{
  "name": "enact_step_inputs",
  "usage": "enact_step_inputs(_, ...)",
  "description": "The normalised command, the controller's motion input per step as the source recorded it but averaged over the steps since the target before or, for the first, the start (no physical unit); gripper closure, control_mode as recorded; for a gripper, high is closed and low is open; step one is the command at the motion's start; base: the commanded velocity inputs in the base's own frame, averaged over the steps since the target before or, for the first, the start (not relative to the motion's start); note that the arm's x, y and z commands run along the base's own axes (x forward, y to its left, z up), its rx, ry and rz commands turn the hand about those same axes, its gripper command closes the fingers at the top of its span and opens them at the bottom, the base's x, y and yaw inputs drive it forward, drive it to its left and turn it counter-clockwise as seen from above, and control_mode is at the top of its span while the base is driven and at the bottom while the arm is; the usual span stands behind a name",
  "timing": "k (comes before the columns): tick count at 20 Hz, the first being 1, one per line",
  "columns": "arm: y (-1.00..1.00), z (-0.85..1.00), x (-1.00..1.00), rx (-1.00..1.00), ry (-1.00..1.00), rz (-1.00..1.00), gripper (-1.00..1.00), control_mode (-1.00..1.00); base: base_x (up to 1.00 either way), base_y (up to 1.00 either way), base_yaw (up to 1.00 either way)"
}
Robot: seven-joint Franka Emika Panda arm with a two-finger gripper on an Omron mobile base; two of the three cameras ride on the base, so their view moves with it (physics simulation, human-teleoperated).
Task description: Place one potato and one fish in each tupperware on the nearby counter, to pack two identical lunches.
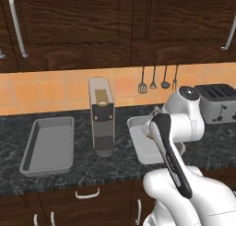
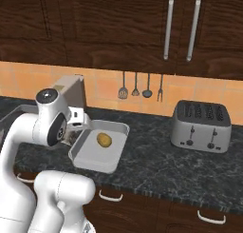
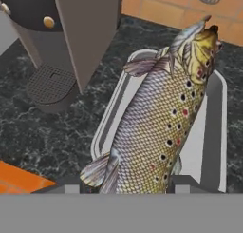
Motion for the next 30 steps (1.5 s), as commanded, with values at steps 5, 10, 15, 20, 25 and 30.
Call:
enact_step_inputs(5, -0.35, -0.55, 0.2, -0.01, 0.11, 0.24, 1.0, -1.0, 0.0, 0.0, 0.0)
enact_step_inputs(10, -0.44, -0.79, 0.41, -0.04, 0.16, 0.75, 1.0, -1.0, 0.0, 0.0, 0.0)
enact_step_inputs(15, -0.05, -0.37, 0.64, -0.16, 0.31, 0.68, 1.0, -1.0, 0.0, 0.0, 0.0)
enact_step_inputs(20, 0.0, -0.12, 0.59, -0.05, 0.1, 0.19, 1.0, -1.0, 0.0, 0.0, 0.0)
enact_step_inputs(25, -0.11, -0.52, 0.23, -0.06, -0.07, 0.0, 1.0, -1.0, 0.0, 0.0, 0.0)
enact_step_inputs(30, -0.17, -0.67, 0.14, -0.06, -0.11, 0.0, 1.0, -1.0, 0.0, 0.0, 0.0)
